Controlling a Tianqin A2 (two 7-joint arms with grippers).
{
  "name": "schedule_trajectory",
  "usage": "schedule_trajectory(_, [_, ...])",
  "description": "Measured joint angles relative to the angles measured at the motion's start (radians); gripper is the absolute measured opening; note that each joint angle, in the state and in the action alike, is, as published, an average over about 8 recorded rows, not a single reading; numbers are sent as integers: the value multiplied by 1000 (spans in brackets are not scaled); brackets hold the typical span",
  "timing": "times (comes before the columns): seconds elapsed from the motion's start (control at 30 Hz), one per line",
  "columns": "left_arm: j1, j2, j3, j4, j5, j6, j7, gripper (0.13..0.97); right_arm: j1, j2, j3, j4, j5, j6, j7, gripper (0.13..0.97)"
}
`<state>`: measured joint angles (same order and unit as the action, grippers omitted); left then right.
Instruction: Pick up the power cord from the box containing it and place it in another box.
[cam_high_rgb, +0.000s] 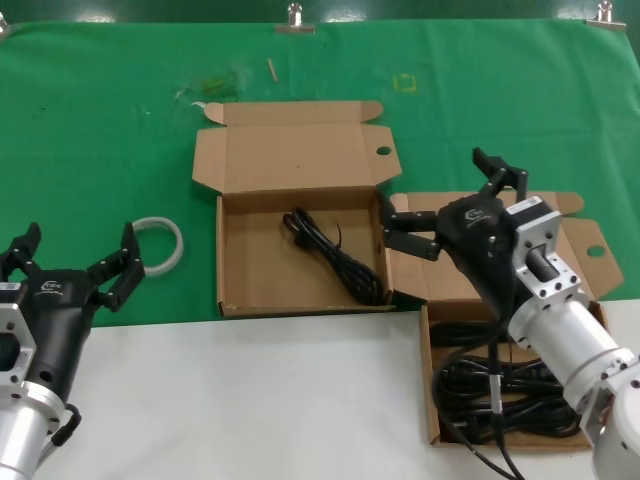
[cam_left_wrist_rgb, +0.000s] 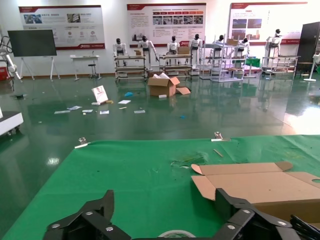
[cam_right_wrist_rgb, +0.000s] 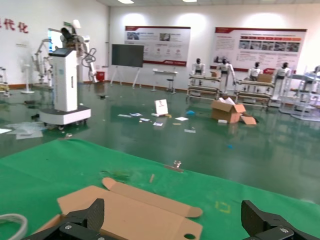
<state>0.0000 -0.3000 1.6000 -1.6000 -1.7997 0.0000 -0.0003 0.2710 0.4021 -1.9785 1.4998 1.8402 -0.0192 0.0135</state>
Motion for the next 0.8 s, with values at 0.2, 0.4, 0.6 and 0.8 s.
schedule_trajectory(0.2, [0,0,0,0,0,0,0,746,-33,-12,46,12,-5,2,-2,952])
schedule_trajectory(0.4, [0,0,0,0,0,0,0,792,-66,-25,93,25,-10,5,-3,962])
schedule_trajectory(0.6, [0,0,0,0,0,0,0,847,-99,-37,139,37,-15,7,-5,966])
schedule_trajectory(0.8, [0,0,0,0,0,0,0,885,-133,-50,185,49,-20,9,-7,966])
